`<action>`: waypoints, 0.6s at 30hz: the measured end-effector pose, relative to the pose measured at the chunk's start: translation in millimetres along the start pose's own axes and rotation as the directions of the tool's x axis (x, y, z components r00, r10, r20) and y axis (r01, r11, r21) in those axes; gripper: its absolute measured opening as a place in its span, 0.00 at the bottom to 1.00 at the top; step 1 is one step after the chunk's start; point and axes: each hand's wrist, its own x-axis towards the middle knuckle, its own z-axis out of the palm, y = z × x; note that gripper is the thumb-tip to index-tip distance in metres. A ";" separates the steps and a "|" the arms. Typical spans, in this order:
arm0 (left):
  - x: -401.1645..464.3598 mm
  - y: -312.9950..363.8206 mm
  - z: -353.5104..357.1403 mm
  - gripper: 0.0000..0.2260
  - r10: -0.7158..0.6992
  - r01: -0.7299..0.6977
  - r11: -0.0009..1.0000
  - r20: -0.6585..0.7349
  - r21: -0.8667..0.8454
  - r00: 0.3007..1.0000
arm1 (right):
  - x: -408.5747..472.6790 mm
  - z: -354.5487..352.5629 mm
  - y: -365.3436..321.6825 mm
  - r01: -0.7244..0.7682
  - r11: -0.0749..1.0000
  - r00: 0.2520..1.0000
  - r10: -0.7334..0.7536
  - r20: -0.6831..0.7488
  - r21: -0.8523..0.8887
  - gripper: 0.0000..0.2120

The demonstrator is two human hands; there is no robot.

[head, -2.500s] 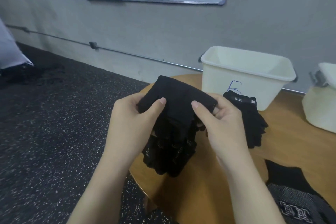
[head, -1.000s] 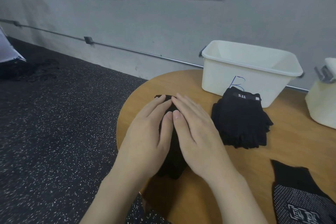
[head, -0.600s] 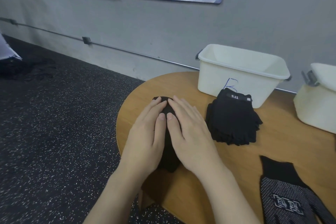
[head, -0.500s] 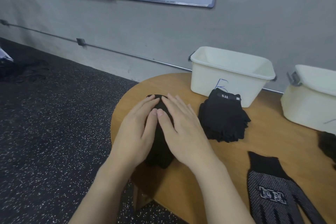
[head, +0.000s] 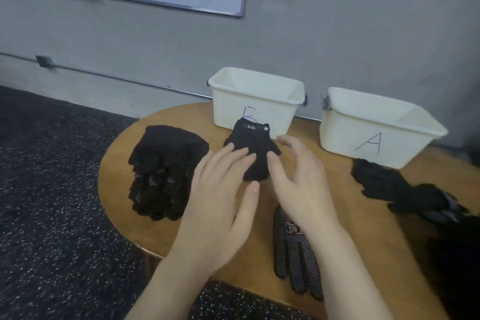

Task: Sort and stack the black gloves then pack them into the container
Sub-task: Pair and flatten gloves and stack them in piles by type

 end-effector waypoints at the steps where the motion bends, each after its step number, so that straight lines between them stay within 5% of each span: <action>1: -3.2 4.9 12.0 0.19 0.012 -0.012 1.000 0.072 0.005 0.997 | -2.2 -13.3 12.3 -0.029 0.999 0.999 0.028 -0.016 -0.036 0.17; 5: -10.0 15.8 52.4 0.21 -0.022 0.006 0.999 0.345 0.047 0.938 | -15.6 -55.9 69.1 -0.188 0.970 0.978 0.169 -0.125 -0.157 0.16; 11: -4.5 26.4 95.8 0.25 -0.064 0.023 0.996 0.542 0.082 0.838 | -45.5 -74.6 134.4 -0.283 0.868 0.959 0.253 -0.127 -0.407 0.10; 14: -7.5 28.0 110.7 0.30 -0.060 -0.037 0.990 0.634 0.139 0.771 | -44.3 -78.0 152.2 -0.272 0.832 0.959 0.275 -0.066 -0.484 0.16; 18: -3.7 30.5 127.3 0.32 -0.042 -0.080 0.983 0.634 0.163 0.772 | -32.1 -88.3 173.0 -0.361 0.776 0.920 0.388 -0.060 -0.517 0.34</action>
